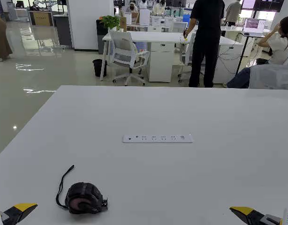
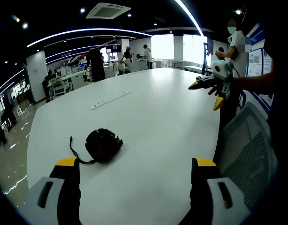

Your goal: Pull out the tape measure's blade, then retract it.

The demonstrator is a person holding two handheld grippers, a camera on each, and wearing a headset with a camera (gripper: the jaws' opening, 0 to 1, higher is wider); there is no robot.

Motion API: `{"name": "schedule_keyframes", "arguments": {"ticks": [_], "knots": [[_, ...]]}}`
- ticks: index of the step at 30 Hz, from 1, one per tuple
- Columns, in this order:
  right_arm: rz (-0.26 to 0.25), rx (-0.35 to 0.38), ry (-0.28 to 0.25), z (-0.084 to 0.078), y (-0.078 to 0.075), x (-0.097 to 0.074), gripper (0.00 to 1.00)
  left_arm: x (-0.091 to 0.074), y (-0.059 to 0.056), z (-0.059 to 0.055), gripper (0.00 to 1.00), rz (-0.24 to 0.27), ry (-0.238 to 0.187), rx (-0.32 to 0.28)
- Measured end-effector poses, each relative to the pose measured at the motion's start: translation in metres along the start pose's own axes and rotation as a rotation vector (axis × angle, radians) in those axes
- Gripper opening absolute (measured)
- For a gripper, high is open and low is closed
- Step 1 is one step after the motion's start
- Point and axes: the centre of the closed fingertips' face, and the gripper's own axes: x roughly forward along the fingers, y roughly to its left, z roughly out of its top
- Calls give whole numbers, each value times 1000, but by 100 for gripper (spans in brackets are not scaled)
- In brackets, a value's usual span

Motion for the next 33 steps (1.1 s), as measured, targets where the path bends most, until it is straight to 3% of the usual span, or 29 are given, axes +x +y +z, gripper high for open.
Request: {"name": "schedule_keyframes", "arguments": {"ticks": [21,33], "knots": [[18,-2,4,-3,-2,2,96,0,1,-1,96,2,5,7],[71,-39,14,0,-8,15,90,6,14,-4,95,-7,30,25]]}}
